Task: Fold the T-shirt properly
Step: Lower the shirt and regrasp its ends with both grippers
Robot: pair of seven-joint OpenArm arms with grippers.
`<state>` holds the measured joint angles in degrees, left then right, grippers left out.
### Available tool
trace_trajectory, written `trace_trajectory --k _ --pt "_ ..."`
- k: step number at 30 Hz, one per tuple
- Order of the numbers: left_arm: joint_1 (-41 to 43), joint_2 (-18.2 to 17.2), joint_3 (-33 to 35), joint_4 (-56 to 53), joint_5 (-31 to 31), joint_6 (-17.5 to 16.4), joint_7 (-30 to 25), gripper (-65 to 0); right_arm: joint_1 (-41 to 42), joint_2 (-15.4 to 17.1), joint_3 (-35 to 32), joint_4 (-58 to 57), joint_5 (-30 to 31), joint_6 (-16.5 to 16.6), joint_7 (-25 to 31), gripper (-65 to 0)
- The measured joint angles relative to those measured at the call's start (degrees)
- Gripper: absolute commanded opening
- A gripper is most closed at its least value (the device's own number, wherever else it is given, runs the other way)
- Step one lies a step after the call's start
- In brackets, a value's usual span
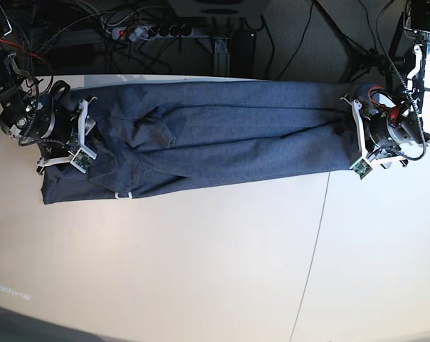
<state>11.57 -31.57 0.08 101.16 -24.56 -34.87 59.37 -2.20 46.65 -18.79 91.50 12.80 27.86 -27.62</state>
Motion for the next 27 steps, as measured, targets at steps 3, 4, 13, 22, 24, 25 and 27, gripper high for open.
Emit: trace_trajectory --k 3,4,13,22,24,25,27 --pt "-0.02 0.00 -3.02 0.00 0.00 3.85 -3.41 -24.8 0.15 0.00 0.00 0.00 2.89 0.00 -0.07 -35.3" --pt "-0.07 0.00 -4.57 0.00 0.04 5.22 -4.63 -24.8 0.28 -0.02 0.00 -0.02 4.04 0.00 -0.13 -35.3" --pt "-0.13 0.00 -17.57 0.00 -9.16 6.36 -5.42 -24.9 5.07 -0.02 -0.04 0.00 11.67 0.00 -0.28 -35.3" --pt "-0.15 0.94 -20.09 0.00 -14.88 5.84 -5.35 -49.7 8.09 -2.08 0.48 0.42 15.15 0.00 -0.94 -58.2" --pt "-0.11 2.05 -20.09 0.02 -14.91 5.22 -5.20 -65.0 8.09 -3.06 0.52 0.42 14.80 0.00 -0.92 -65.0" --pt "-0.13 2.58 -20.09 0.02 -14.99 3.96 -4.37 -65.0 8.09 -3.54 0.52 0.42 13.40 0.00 -0.94 -65.0" --pt "-0.11 3.54 -20.15 0.02 -17.27 1.51 -1.99 -65.0 8.09 -4.42 0.52 0.42 10.47 0.00 -1.62 -65.0"
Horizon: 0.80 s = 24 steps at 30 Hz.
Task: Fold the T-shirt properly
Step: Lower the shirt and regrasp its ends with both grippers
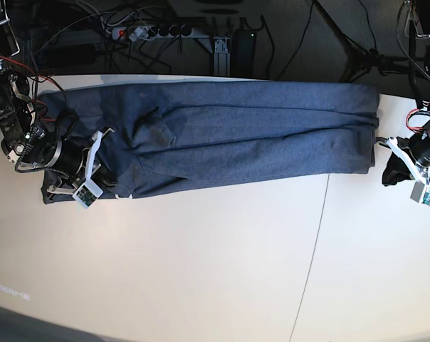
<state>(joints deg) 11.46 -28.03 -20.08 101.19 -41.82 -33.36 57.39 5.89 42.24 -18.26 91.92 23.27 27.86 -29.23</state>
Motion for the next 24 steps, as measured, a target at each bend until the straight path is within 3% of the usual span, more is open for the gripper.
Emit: trace_trajectory --k 3,5,8,18,24 --pt "-0.02 1.90 -0.02 0.02 -6.51 -4.44 4.42 -65.0 0.00 -0.22 0.02 0.00 -0.85 0.00 -0.90 -65.0" --pt "-0.02 2.84 0.00 0.02 -9.05 -4.63 7.87 -65.0 -0.04 -0.20 0.04 0.00 -0.87 0.00 -2.64 -65.0" --pt "0.52 4.13 -0.04 0.02 -9.77 -4.70 8.57 -65.0 -1.97 -0.22 1.14 -0.07 -1.01 -0.07 -3.04 -65.0" --pt "2.16 6.38 0.22 -5.66 -5.22 -4.85 3.32 -65.0 -2.99 -0.98 2.58 -11.93 3.34 -0.17 0.81 -65.0" --pt "2.14 6.27 4.98 -12.15 2.29 -4.87 -5.75 -65.0 -2.69 -2.12 2.89 -16.11 5.38 -0.20 2.43 -65.0"
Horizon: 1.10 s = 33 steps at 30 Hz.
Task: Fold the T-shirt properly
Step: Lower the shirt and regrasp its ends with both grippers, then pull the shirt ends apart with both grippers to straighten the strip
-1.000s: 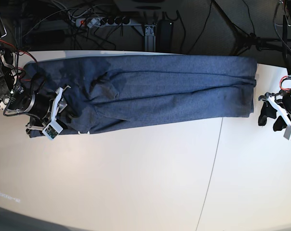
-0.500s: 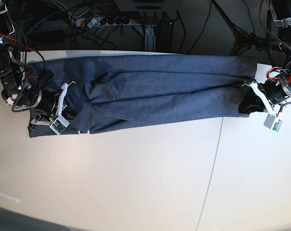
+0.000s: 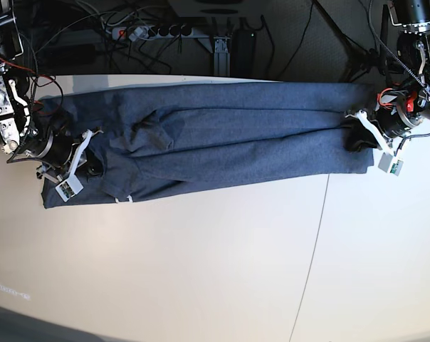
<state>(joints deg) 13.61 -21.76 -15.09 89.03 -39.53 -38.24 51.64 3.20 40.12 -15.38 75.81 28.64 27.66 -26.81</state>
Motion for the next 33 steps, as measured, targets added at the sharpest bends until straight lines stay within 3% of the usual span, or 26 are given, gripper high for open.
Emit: trace_trajectory --k 5,7,13,23,27,33 --pt "-0.90 -0.13 4.79 -3.58 5.27 -0.42 -9.68 -65.0 0.02 0.00 0.00 -1.22 0.37 0.00 0.52 -65.0" --pt "-2.27 -0.15 5.64 -5.42 6.19 -1.14 -11.19 -65.0 0.15 0.00 0.00 -1.53 0.46 0.00 0.52 -65.0" --pt "-9.79 -0.11 6.25 -12.68 6.86 -2.14 -11.13 -65.0 0.17 -0.28 0.48 -3.21 2.34 0.00 0.90 -65.0" --pt "-17.31 -0.28 6.21 -20.92 7.78 -2.67 -10.99 -65.0 0.15 -6.38 10.34 -8.37 4.39 0.37 0.83 -65.0" --pt "-17.22 -1.84 6.40 -21.29 1.75 -2.60 -8.46 -65.0 0.15 -6.67 10.40 -8.37 4.35 0.42 0.79 -65.0" --pt "-17.16 -4.35 3.63 -17.33 -10.47 -2.19 2.60 -65.0 0.15 -6.67 10.40 -8.50 4.31 0.42 0.66 -65.0"
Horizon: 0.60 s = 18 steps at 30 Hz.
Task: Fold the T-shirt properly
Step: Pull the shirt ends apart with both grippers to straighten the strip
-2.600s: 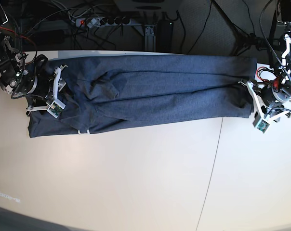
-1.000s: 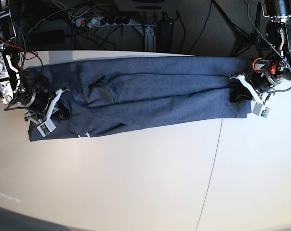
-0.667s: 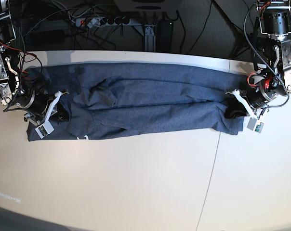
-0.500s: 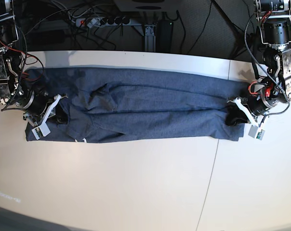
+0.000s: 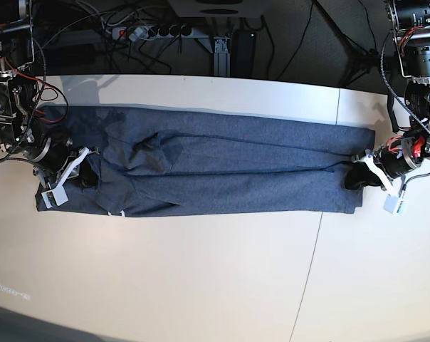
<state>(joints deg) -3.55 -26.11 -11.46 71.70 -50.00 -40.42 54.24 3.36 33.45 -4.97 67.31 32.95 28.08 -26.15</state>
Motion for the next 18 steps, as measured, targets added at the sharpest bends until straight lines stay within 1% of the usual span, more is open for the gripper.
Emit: trace_trajectory --k 2,3,5,7,8,9,16,18 --pt "-1.09 -0.94 -2.19 2.78 -5.77 0.13 3.41 -65.0 0.00 -0.02 0.02 -0.04 0.00 0.00 0.00 -65.0" --pt "-1.97 -1.53 -3.26 4.09 -7.63 0.15 4.55 -64.2 0.00 -0.09 0.04 -0.04 -0.02 0.00 -0.02 -65.0" --pt "-2.84 -2.62 -5.42 6.01 -9.73 0.28 5.46 -51.1 0.00 -0.11 0.09 -0.09 0.00 0.02 -0.02 -65.0" --pt "-2.43 -3.96 -6.43 6.27 -9.53 0.26 5.95 -37.7 0.02 -0.11 0.09 -0.09 0.04 0.02 -0.04 -65.0" --pt "-1.70 -4.44 -6.49 6.21 -9.42 0.26 6.21 -33.1 0.02 -0.11 0.09 -0.09 0.04 0.02 -0.07 -65.0" --pt "-0.92 -4.70 -6.49 6.14 -9.33 0.26 6.32 -31.4 0.02 -0.11 0.09 -0.09 0.02 0.02 -0.15 -65.0" --pt "5.35 -5.01 -6.34 4.92 -9.18 0.26 6.23 -31.3 0.13 -0.13 0.09 -0.09 -0.37 0.02 -0.17 -65.0" --pt "5.75 -5.03 -6.34 2.84 -9.07 0.26 6.21 -28.1 0.13 -0.13 0.09 -0.09 -0.39 0.02 -0.20 -65.0"
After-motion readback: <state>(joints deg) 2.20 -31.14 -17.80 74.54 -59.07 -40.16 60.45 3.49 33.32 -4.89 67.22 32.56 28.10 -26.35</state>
